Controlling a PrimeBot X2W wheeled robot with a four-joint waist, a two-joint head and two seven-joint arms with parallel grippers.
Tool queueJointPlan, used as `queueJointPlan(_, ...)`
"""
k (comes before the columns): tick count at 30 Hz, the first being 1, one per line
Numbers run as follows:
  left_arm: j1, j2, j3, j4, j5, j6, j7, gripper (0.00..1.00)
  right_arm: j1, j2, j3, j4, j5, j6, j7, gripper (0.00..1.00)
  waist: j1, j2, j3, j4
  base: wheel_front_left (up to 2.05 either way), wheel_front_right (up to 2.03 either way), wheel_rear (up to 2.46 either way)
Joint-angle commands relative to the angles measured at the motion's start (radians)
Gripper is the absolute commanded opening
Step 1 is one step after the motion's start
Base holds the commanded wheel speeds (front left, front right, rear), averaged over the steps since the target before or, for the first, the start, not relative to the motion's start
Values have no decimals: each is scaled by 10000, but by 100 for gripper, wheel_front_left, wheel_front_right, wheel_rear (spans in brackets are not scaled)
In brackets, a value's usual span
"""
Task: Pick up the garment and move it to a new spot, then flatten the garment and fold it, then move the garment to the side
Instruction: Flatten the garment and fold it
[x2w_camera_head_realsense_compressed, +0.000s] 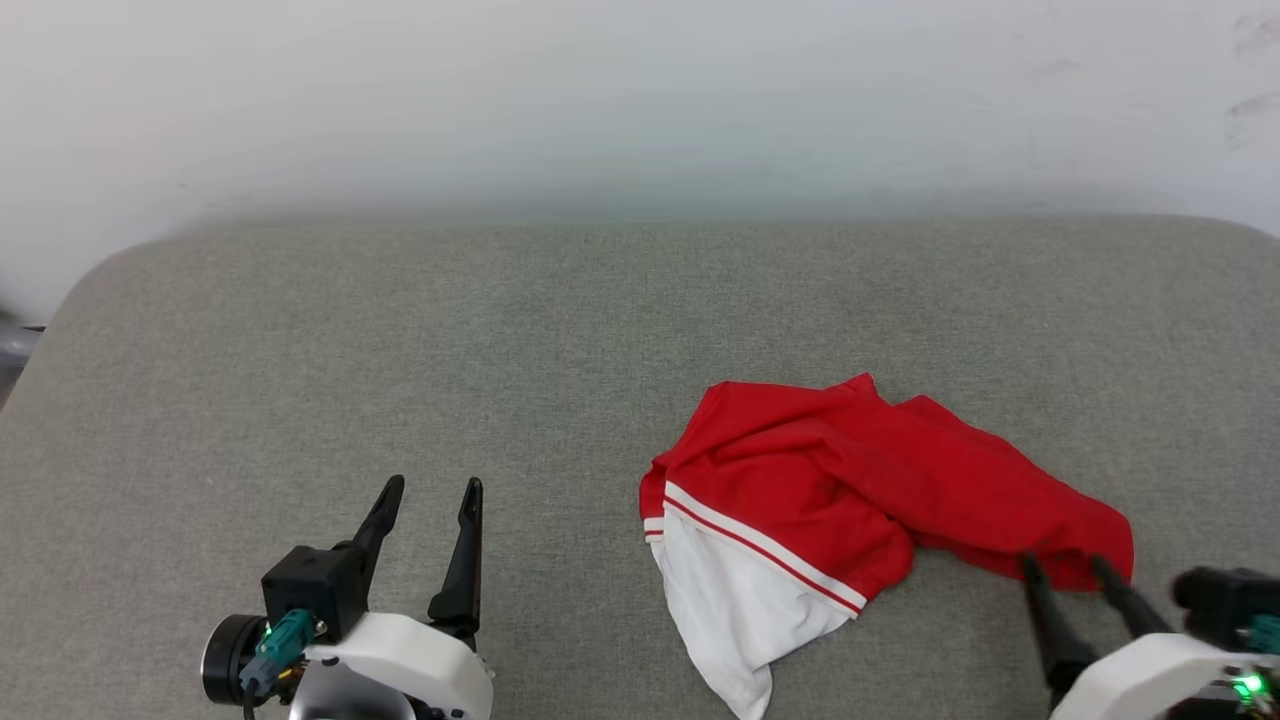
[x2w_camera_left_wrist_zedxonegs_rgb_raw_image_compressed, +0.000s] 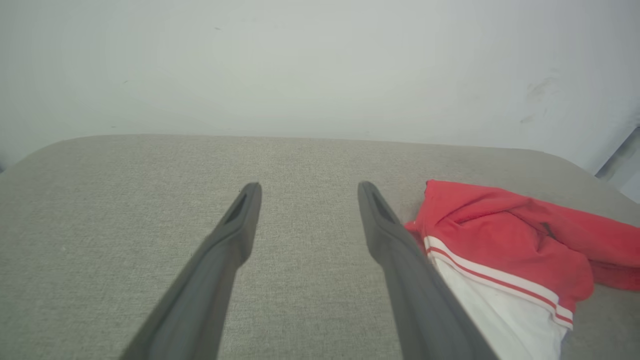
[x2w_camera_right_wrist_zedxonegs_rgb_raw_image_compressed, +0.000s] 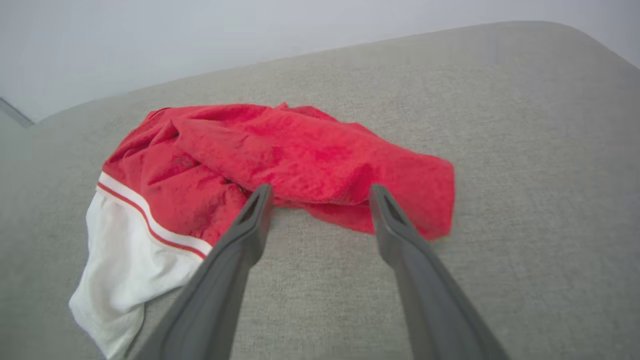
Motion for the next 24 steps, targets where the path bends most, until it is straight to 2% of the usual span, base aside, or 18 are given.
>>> queueJointPlan(1, 134, 61, -5, -56, -35, 41, 21, 100, 145, -156, 247, -136, -7, -7, 322, 100, 0, 0, -34, -25, 0, 0, 0)
queueJointPlan(8, -90, 100, -75, -276, 61, 68, 109, 100, -231, -1663, 2816, -876, 378, -7, 3134, 100, 0, 0, 308, -36, 0, 0, 0)
queueJointPlan(11, -273, 66, -131, -297, 105, 19, 64, 100, -716, -2363, 3950, -1162, 663, -7, 3868, 100, 0, 0, 570, 57, 0, 0, 0)
queueJointPlan(15, -581, -1, -153, -278, 119, -64, 10, 100, -1541, -3027, 5442, -1244, 1034, -7, 4390, 100, 0, 0, 939, 246, 0, 0, 0)
queueJointPlan(18, -773, -43, -173, -214, 131, -111, -72, 100, -2231, -3264, 6570, -1004, 1414, -7, 4558, 100, 0, 0, 1221, 395, 0, 0, 0)
queueJointPlan(24, -940, -150, -191, 4, 73, -134, -213, 100, -3297, -3400, 8314, 294, 2038, -7, 4370, 100, 0, 0, 1436, 672, 0, 0, 0)
